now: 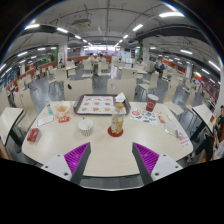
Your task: Pour water
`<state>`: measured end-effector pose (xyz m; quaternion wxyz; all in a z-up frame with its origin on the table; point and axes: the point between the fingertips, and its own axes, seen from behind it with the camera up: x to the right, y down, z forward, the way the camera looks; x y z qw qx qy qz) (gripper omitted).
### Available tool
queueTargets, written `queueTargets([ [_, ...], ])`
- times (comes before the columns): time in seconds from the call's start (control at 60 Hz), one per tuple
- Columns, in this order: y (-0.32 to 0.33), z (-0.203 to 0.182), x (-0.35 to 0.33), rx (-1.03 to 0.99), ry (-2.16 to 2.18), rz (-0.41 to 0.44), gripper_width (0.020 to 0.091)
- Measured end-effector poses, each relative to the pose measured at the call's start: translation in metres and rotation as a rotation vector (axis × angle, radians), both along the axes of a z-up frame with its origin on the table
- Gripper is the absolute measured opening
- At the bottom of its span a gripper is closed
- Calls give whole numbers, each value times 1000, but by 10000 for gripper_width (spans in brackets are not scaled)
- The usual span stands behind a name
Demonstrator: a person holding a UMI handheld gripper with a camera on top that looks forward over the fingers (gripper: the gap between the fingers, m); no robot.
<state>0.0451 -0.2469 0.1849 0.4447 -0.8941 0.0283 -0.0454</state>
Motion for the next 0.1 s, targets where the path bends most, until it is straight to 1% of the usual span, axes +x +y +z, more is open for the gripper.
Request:
queueTargets([
  [0.1,0,2,-3,11,-7,17,847],
])
